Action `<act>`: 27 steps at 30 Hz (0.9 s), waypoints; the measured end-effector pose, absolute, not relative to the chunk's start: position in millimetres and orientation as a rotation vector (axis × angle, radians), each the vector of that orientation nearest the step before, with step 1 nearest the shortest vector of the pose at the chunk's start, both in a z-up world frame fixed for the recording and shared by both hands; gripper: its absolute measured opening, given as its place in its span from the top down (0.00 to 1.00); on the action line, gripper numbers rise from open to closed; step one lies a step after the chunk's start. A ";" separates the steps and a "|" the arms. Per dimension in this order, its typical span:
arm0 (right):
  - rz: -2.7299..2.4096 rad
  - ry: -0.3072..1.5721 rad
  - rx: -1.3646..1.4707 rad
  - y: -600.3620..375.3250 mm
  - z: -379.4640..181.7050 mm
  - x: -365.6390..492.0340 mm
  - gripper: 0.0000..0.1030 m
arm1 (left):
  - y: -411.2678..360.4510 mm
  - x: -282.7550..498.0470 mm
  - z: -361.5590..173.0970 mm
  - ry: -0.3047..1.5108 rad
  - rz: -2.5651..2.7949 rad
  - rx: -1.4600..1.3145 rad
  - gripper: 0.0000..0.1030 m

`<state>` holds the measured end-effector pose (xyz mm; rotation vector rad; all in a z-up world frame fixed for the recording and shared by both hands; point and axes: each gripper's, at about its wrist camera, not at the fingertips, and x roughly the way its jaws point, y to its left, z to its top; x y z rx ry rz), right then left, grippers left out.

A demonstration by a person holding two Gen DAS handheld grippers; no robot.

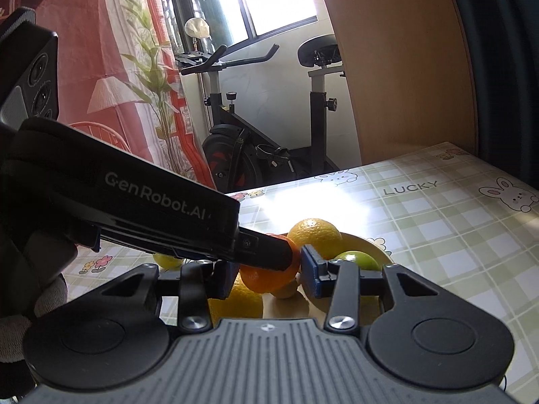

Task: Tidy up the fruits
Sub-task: 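Carry the mandarin onto the plate and open the left gripper, then move the open left gripper to the yellow-green apple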

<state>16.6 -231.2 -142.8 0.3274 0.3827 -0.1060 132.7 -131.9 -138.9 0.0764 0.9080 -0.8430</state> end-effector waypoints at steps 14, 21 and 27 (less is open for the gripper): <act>-0.081 0.405 0.366 -250.0 -166.3 22.5 0.61 | -144.1 144.3 -158.7 0.936 -0.808 0.078 0.64; -0.077 0.398 0.362 -248.5 -167.1 21.7 0.60 | -134.8 138.1 -153.4 0.896 -0.804 0.047 0.65; -0.078 0.393 0.378 -250.9 -167.2 20.2 0.60 | -109.8 140.6 -136.2 0.832 -0.785 -0.006 0.65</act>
